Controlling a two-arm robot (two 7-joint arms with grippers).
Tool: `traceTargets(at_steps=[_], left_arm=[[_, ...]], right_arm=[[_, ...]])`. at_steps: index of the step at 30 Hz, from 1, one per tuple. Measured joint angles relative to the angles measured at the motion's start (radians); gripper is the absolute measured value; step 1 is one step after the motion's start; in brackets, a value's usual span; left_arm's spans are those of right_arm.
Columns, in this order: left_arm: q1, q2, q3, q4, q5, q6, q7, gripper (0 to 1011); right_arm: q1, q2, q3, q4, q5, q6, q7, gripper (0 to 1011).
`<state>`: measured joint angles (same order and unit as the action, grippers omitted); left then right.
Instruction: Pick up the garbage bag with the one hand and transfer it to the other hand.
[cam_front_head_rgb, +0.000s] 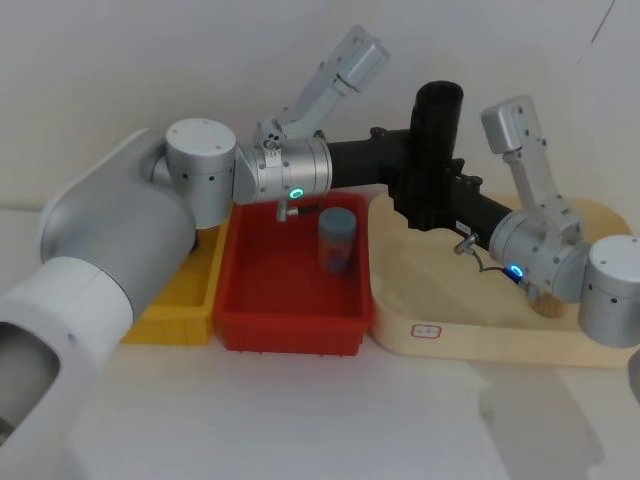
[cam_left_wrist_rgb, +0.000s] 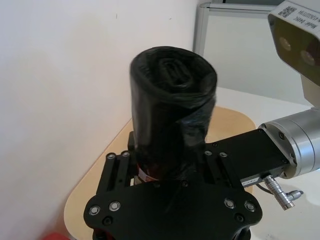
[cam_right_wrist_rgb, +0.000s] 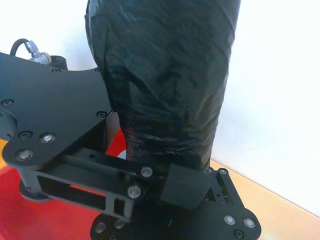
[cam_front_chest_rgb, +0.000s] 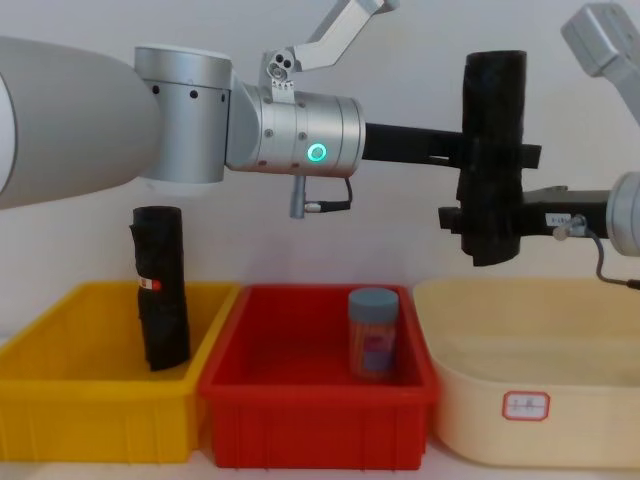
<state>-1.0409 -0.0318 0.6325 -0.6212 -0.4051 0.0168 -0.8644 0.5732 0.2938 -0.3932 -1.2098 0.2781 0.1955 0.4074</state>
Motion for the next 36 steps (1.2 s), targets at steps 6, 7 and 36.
traceTargets(at_steps=[6,7,36], left_arm=[[0.000,0.000,0.000,0.000,0.000,0.000,0.000,759],[0.000,0.000,0.000,0.000,0.000,0.000,0.000,783],[0.000,0.000,0.000,0.000,0.001,0.000,0.001,1001]], right_arm=[[0.002,0.002,0.000,0.001,-0.004,0.002,-0.004,565],[0.002,0.002,0.000,0.001,-0.006,0.002,-0.005,563],[0.095,0.019,0.097,0.251,0.000,0.040,-0.030,563]])
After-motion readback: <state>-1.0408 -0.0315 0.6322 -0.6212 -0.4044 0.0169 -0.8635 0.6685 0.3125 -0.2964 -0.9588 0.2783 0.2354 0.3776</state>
